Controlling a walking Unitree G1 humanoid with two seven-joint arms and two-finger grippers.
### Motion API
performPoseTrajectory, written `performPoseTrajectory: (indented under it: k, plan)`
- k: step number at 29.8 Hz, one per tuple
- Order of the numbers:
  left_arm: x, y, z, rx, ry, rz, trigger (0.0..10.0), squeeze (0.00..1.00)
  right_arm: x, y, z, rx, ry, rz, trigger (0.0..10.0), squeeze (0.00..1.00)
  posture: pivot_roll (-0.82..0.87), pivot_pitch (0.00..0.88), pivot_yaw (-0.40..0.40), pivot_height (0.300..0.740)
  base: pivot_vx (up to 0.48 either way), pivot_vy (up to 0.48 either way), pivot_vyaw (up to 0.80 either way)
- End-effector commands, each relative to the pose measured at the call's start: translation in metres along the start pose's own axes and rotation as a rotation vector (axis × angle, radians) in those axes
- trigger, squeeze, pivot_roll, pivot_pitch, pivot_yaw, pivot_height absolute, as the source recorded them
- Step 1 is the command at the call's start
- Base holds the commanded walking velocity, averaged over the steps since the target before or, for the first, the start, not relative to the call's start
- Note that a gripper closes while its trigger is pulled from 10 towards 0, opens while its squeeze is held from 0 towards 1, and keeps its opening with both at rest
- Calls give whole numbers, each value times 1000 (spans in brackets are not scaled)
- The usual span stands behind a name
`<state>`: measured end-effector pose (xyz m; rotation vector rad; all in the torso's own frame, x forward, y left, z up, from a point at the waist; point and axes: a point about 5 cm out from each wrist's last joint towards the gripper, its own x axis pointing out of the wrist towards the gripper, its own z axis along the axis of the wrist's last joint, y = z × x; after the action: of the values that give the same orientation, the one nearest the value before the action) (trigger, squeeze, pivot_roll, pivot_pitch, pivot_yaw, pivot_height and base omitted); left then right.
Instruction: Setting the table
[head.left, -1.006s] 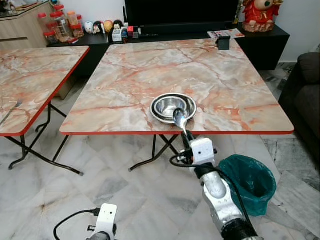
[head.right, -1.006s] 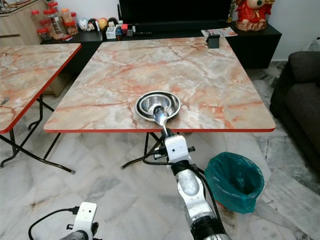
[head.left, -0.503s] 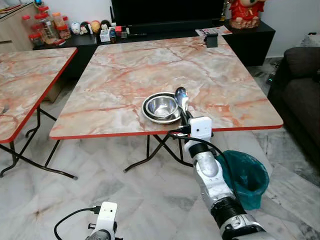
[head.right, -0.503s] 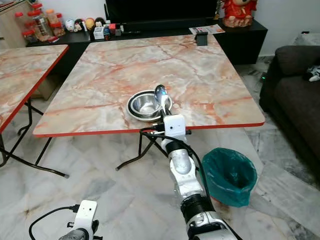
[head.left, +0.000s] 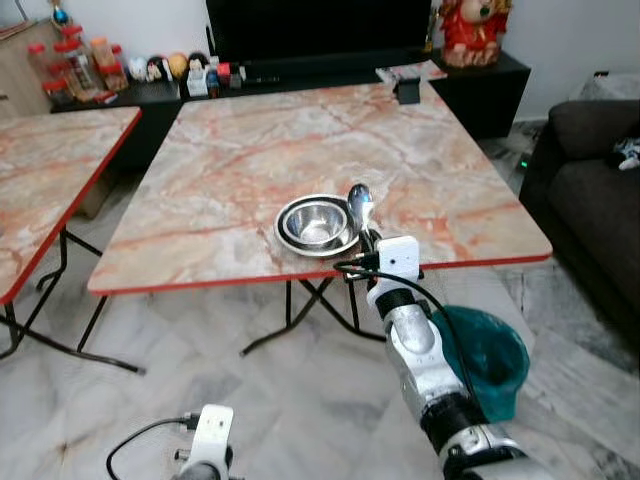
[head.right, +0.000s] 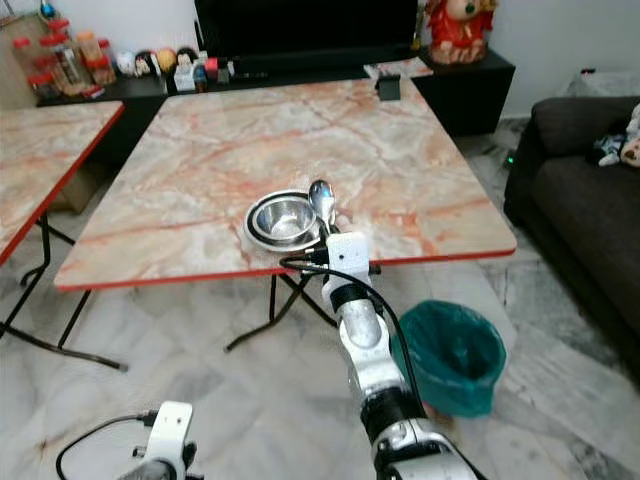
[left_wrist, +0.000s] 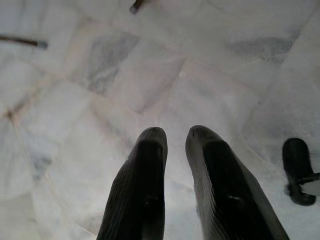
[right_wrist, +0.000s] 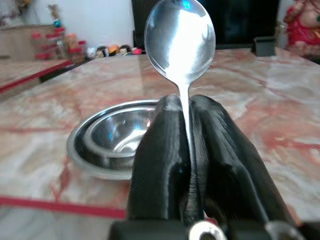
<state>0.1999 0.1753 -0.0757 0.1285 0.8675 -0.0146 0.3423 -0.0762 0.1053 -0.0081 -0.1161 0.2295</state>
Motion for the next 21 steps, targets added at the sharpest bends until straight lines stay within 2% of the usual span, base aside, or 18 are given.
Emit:
performPoseTrajectory:
  k: [1, 5, 14, 21]
  plan:
    - [1, 1, 4, -5, -9, 9, 10000, 0, 4, -1, 4, 12, -3, -4, 10000, 0, -74, 0, 78, 740, 311, 0, -800]
    - [1, 1, 4, -7, -9, 9, 10000, 0, 5, -3, 0, -17, 32, -22, 10000, 0, -70, 0, 77, 740, 311, 0, -750]
    - [1, 2, 4, -6, -10, 12, 10000, 0, 9, 3, 6, -20, 0, 4, 10000, 0, -66, 0, 78, 740, 314, 0, 0]
    - [1, 2, 4, -5, -10, 10, 10000, 0, 8, 1, 4, -22, 8, -4, 10000, 0, -67, 0, 81, 740, 316, 0, 0]
